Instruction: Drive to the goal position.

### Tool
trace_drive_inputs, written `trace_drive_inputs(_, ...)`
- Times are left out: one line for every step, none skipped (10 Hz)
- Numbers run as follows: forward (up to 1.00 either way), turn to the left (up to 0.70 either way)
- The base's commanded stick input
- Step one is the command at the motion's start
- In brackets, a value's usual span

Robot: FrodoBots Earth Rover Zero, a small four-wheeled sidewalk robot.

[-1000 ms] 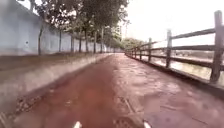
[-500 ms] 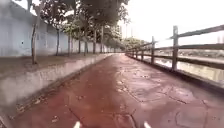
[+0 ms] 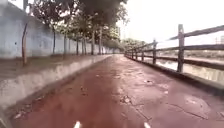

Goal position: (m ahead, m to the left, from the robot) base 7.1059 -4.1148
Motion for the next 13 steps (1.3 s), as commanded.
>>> trace_drive_inputs(0.7,0.0)
trace_drive_inputs(0.7,0.0)
trace_drive_inputs(0.7,0.0)
trace_drive_inputs(0.7,0.0)
trace_drive_inputs(0.7,0.0)
trace_drive_inputs(0.7,0.0)
trace_drive_inputs(0.7,0.0)
trace_drive_inputs(0.7,-0.19)
trace_drive_inputs(0.7,-0.35)
trace_drive_inputs(0.7,-0.35)
trace_drive_inputs(0.7,-0.13)
trace_drive_inputs(0.7,0.0)
trace_drive_inputs(0.7,0.0)
